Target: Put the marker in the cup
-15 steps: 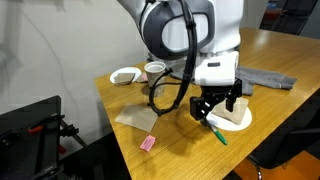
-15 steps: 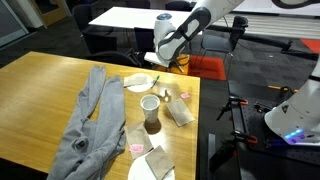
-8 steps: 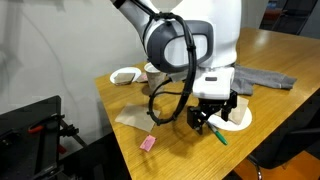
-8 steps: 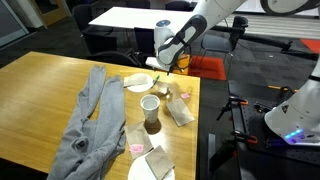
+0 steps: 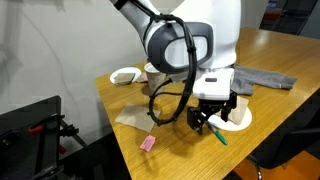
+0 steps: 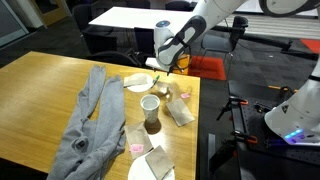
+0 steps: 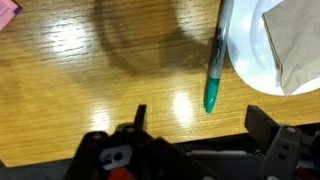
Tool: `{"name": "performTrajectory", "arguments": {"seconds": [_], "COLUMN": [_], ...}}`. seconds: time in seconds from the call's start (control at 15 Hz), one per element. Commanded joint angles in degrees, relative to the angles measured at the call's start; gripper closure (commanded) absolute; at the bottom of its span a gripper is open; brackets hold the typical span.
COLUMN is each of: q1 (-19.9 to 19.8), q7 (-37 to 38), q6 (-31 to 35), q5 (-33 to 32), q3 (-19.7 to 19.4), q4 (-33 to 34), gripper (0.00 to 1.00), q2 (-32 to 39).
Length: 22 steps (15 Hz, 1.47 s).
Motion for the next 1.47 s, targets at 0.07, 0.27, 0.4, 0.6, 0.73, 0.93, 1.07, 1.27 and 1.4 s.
{"name": "performTrajectory", "arguments": {"seconds": [0.07, 0.27, 0.4, 0.6, 0.73, 0.93, 1.07, 1.27, 1.4], "q1": [0.74, 0.7, 0.41, 0.19, -0.11, -0.49, -0.71, -1.11, -1.36], "q7": [0.41, 0.31, 0.23, 0.52, 0.45, 0.58, 0.79, 0.84, 0.83], "q6": [-2.01, -2.05, -1.67, -3.37, -4.85, -6.2, -6.89, -7.86, -8.48], "q5": [0.04, 0.16, 0.47, 0.69, 0.79, 0.86, 0.92, 0.89, 0.87], "q3": [-1.03, -0.78, -0.48, -0.42, -0.22, -0.12, -0.15, -0.19, -0.18], "q4": [3.01, 5.05, 6.89, 9.65, 11.38, 13.78, 15.36, 17.54, 18.64], "gripper": [0.0, 0.0, 0.0, 0.0, 0.0, 0.0, 0.0, 0.0, 0.0], "q2": [1.92, 3.39, 4.74, 6.66, 7.91, 9.9, 11.25, 13.21, 14.2]}}
